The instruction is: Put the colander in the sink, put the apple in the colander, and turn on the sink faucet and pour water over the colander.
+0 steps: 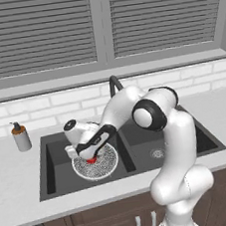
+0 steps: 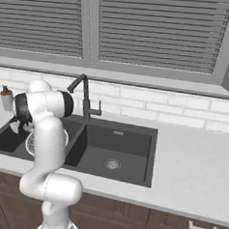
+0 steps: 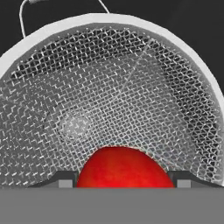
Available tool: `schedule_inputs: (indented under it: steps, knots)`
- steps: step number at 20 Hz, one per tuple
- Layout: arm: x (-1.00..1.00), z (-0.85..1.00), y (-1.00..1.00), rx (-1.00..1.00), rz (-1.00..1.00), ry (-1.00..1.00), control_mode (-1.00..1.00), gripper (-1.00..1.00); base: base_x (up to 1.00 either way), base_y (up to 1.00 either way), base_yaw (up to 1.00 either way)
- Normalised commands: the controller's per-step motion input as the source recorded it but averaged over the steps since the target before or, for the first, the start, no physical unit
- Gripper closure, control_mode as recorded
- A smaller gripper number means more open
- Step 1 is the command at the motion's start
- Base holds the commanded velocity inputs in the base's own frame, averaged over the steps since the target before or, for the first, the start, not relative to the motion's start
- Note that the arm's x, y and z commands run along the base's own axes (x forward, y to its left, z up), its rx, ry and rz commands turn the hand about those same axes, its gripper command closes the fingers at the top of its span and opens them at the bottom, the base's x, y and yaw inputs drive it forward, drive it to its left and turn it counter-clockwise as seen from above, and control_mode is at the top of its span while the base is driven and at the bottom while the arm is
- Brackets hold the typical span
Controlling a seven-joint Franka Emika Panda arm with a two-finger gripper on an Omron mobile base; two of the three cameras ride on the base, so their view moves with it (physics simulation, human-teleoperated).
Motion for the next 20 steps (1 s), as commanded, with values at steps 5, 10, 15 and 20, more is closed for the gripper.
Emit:
schedule_inputs:
  steps: [5,10,15,20]
  knots:
    - [0.19,-0.32,0.00,0.00,-0.05,0.10,-1.00,1.00,0.00,0.00,0.00]
    - [0.22,-0.24,-0.06,0.00,-0.05,0.14,-1.00,1.00,0.00,0.00,0.00]
    - [0.16,-0.11,-0.01,0.00,-0.04,0.08,-1.00,1.00,0.00,0.00,0.00]
    - [0.02,-0.06,0.00,0.00,-0.06,0.04,-1.00,-1.00,0.00,0.00,0.00]
